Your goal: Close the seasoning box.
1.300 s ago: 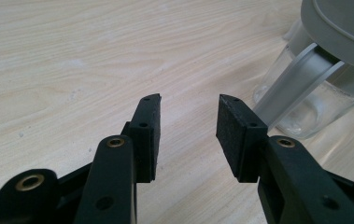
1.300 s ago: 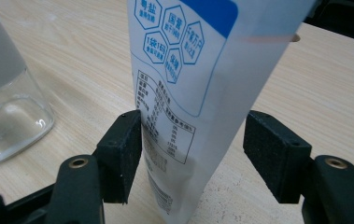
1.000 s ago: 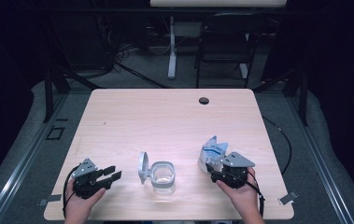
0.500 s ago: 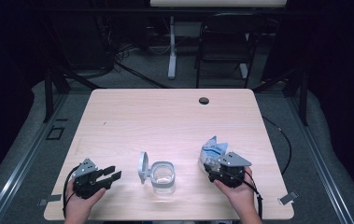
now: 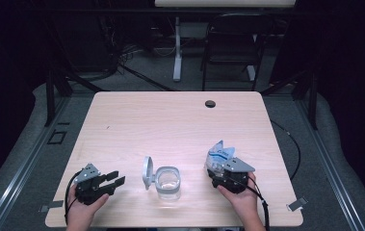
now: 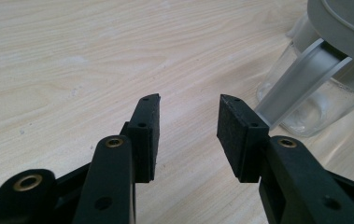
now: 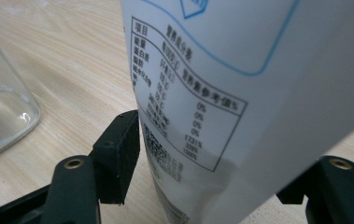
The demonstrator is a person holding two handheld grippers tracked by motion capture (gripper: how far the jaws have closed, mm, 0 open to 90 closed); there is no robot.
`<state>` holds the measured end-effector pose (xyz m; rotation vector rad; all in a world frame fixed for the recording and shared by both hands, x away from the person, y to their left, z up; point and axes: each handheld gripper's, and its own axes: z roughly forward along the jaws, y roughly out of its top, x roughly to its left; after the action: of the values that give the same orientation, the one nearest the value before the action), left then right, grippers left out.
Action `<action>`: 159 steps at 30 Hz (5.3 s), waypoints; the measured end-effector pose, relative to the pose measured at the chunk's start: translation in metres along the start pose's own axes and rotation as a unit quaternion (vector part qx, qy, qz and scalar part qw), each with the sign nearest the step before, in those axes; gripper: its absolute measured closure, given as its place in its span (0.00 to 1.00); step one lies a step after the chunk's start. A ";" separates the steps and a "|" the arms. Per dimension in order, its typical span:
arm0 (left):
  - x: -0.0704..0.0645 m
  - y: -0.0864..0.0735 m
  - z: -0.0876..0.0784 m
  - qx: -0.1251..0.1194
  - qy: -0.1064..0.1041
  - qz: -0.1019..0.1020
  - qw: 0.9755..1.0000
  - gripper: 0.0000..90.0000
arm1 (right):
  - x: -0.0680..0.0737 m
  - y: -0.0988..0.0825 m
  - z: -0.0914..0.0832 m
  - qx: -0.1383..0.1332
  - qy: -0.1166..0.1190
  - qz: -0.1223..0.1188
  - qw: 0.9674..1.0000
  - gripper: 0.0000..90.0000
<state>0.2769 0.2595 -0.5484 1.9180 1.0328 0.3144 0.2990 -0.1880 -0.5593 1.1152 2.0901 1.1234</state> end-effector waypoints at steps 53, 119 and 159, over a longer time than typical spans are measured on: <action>0.005 -0.001 0.000 0.007 0.004 -0.004 1.000 0.66 | 0.001 -0.014 0.020 0.015 -0.006 -0.011 1.000 0.48; 0.005 -0.001 0.000 0.006 0.006 0.002 1.000 0.66 | 0.009 0.044 -0.018 -0.028 0.012 -0.056 0.998 0.50; 0.004 0.001 -0.004 0.000 0.007 0.002 1.000 0.66 | 0.031 0.073 -0.036 -0.037 -0.016 -0.143 0.989 0.50</action>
<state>0.2778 0.2646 -0.5464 1.9196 1.0380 0.3304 0.2867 -0.1543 -0.4800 0.7633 2.0845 1.0285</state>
